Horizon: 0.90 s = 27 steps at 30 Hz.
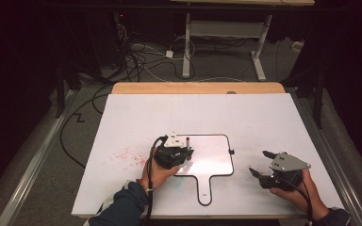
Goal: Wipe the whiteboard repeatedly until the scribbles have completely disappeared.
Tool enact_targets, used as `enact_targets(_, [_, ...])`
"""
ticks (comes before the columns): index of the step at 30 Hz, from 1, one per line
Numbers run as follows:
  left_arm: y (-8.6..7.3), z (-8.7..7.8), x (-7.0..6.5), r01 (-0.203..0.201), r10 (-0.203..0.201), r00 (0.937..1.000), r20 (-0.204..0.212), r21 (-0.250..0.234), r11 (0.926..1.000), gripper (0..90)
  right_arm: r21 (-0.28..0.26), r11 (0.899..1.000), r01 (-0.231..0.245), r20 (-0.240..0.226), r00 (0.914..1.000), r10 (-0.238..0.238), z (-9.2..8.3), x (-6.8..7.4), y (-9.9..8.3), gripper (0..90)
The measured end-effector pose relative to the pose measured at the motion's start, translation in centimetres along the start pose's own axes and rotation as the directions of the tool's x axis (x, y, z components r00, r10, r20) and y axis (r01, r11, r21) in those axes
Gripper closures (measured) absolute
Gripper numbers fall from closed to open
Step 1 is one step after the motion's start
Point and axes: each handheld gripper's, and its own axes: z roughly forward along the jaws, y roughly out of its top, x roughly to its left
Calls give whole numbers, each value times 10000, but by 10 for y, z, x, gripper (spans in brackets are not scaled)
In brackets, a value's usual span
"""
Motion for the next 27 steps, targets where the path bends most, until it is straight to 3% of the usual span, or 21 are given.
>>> enact_targets(2, [6,7,-5,-144,144,9998,105,59,9999,785,9,10000,-29,1,10000,29,1,0,0,263])
enact_targets(3, [8,14,-13,530,-522,9983,262,-328,9981,785,9,10000,-30,-5,10000,30,1,0,0,263])
enact_targets(5, [17,21,-16,-452,448,9987,246,169,9988,785,14,10000,-4,-9,10000,4,2,-1,0,263])
enact_targets(15, [45,63,-53,-946,930,9914,918,136,9954,785,-2,10000,-56,23,10000,56,-1,-2,-2,264])
enact_targets(21, [47,67,-65,-1288,1261,9828,1348,110,9916,784,11,9999,-113,83,9999,112,-3,-4,-4,264])
enact_targets(24, [47,62,-63,-1459,1426,9815,1275,168,9892,784,2,9999,-100,86,9999,100,-3,-3,-4,264])
enact_targets(27, [48,47,-55,-1340,1338,9854,1055,-51,9910,784,-50,10000,-58,90,9999,59,-4,-3,-3,264])
